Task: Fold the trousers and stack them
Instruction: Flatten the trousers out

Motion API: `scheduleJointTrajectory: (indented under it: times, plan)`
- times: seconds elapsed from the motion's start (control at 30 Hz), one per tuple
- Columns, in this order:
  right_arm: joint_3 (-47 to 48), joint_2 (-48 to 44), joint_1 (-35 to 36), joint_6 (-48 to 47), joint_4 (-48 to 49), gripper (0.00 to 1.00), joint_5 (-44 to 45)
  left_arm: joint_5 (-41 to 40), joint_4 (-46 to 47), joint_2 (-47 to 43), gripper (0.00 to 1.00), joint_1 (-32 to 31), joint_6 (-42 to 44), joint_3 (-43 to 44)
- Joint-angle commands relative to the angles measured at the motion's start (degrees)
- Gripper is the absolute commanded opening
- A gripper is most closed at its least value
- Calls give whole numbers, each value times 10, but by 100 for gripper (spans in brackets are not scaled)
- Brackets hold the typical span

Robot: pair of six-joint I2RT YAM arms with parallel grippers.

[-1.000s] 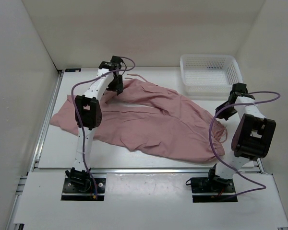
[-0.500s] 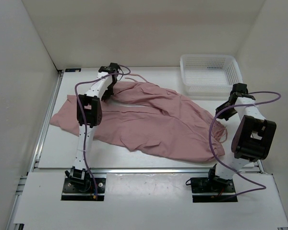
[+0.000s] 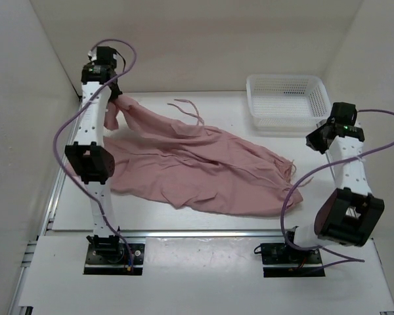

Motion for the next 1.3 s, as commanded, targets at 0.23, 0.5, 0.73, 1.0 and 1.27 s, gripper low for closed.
scheduleJointTrajectory:
  times: [0.23,0.5,0.73,1.0,1.27]
  plan:
    - [-27,9,0,-66,-2,20,-155,56,2,-80,10,-12,9,2]
    - [-27,94,67,-64,26,39,-160,68,2,-80,10,-12,4,-3]
    - [60,195,221,-97,0,35,-39,68,2,-80,10,-12,4,-13]
    - [-64,209,271,-26,-20,34,-1,73,2,-103,10,5,-2,-62]
    - [-191,78,315,35,-61,36,-6,89,17,-192,10,35,-37,-216]
